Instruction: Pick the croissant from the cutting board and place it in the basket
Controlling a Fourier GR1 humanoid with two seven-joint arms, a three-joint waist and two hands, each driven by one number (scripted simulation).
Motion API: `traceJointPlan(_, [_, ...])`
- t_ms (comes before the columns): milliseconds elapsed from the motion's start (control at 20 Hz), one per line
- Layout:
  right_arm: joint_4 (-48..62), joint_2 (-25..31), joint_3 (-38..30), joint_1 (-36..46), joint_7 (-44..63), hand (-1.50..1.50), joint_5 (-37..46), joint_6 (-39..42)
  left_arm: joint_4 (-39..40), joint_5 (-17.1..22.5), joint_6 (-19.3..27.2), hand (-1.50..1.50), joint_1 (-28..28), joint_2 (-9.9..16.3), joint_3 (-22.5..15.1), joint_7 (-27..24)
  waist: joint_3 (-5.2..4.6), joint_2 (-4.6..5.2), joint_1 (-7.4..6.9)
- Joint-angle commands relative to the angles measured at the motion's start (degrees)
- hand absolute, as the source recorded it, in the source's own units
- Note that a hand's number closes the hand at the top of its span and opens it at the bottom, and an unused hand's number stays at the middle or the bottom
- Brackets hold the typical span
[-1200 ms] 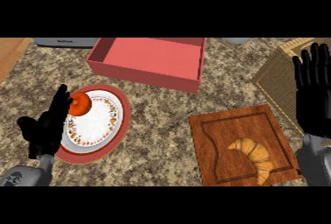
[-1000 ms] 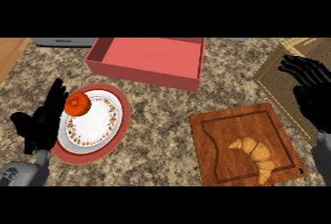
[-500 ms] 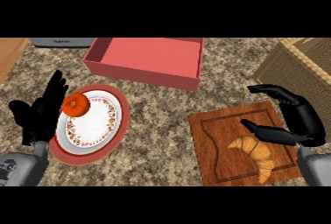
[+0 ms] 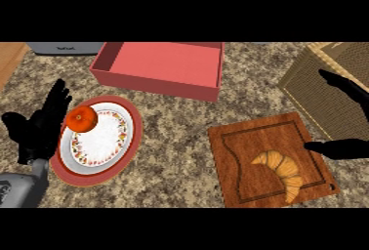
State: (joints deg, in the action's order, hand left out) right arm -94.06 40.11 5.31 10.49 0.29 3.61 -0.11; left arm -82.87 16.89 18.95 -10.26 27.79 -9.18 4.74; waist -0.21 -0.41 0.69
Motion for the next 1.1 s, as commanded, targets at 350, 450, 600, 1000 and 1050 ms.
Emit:
traceJointPlan(350, [-11.94,21.85,-1.75,-3.26,16.37,-1.50,-11.56,29.96,1.75,-1.34,-0.14,0.00,1.02,-1.51,1.14,-2.47,0.09,0.11,0.60])
traceJointPlan(450, [-8.78,20.54,-3.87,-3.21,15.40,-1.50,-11.76,32.12,0.13,-0.73,-1.62,0.00,-1.35,-0.73,2.37,1.55,0.18,0.30,-0.26])
traceJointPlan(600, [-11.21,16.01,-2.59,-3.11,20.04,-1.50,-10.98,31.67,3.07,-4.32,-0.17,0.00,-4.74,-4.49,0.15,1.84,0.18,0.41,-0.30])
traceJointPlan(1000, [-11.84,4.96,-4.14,-5.54,17.48,-1.50,-4.16,28.48,-1.89,-2.88,-6.48,0.00,3.66,-2.23,5.59,-0.93,0.20,0.35,-0.92])
traceJointPlan(1050, [-8.37,4.57,-4.77,-10.83,8.42,-1.50,0.40,28.47,0.22,-4.93,-2.83,0.00,-0.40,-4.76,4.31,1.42,0.25,0.39,-0.40])
